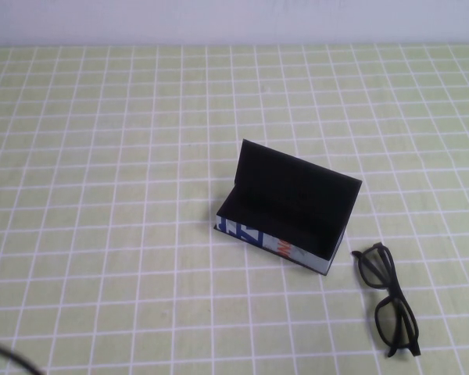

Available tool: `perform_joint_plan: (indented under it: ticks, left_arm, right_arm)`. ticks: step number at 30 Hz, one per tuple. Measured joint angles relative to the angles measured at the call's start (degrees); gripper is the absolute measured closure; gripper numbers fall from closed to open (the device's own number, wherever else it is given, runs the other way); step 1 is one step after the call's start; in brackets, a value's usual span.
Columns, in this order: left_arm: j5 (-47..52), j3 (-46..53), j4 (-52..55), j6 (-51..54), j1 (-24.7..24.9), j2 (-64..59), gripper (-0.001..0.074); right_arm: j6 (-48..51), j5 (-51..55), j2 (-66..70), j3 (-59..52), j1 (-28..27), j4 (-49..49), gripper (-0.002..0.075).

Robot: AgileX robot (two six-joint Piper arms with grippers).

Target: Take glasses out of glasses case

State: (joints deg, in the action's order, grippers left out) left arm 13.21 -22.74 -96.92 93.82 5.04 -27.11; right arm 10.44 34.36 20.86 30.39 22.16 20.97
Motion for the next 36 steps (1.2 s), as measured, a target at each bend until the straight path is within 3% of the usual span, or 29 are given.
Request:
perform_joint_plan:
  ticks: [5, 10, 20, 36]
  left_arm:
    - [-5.63, 9.4, -0.72, -1.92, 0.0, 20.17, 0.0739]
    - [-6.87, 16.37, -1.22, -5.27, 0.0, 27.57, 0.0739]
    - [-7.85, 24.08, -1.24, -5.99, 0.0, 26.43, 0.0739]
    - [-8.96, 24.17, -1.45, -6.19, 0.0, 26.32, 0.0739]
  right_arm:
    - [15.38, -21.62, -0.39, -10.87, 0.0, 15.03, 0.0741]
    - [24.32, -31.59, 1.41, -17.18, 0.0, 21.0, 0.0742]
    - [25.52, -34.36, 2.19, -17.88, 0.0, 24.78, 0.0743]
    - [25.52, -31.04, 2.07, -17.88, -0.1, 25.69, 0.0743]
